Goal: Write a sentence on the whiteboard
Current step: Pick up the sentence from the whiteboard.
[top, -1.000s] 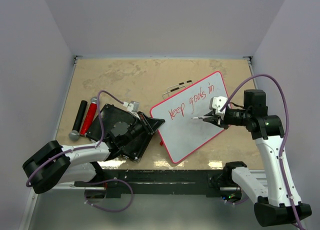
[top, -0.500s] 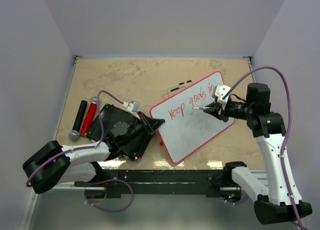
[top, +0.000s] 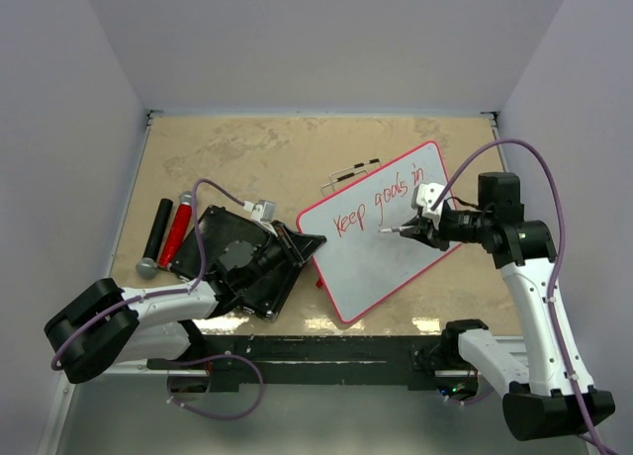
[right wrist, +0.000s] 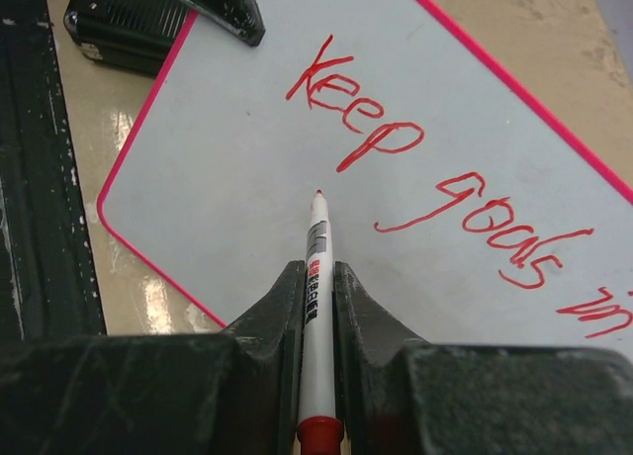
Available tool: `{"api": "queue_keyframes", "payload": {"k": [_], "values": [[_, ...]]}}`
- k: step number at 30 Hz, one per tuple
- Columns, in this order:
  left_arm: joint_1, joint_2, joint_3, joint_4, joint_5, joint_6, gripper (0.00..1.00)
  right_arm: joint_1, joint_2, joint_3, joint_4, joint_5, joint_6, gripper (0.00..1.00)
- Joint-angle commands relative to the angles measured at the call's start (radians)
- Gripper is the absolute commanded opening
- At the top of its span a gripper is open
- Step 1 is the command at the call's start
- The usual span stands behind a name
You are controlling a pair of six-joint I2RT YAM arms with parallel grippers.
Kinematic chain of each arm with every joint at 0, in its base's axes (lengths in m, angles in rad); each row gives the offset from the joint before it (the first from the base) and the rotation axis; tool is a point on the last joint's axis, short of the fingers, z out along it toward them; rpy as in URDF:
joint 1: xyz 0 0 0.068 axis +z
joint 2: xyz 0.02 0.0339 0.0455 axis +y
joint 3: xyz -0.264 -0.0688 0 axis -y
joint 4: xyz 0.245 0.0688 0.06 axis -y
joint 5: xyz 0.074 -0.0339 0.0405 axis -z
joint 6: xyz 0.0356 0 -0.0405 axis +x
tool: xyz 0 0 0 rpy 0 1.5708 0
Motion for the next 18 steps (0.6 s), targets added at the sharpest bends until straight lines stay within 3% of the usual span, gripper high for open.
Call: {"api": "queue_keyframes", "payload": {"k": [1,18], "values": [[-0.005,-0.01,0.011,-0.009,0.024,0.081,0.0,0.001,-0.003,-0.022,-0.044,-0.045,-0.091,0.0],[-0.003,0.013,0.021,0.016,0.023,0.054,0.0,0.001,-0.024,-0.076,-0.058,-0.043,-0.148,0.0]]}}
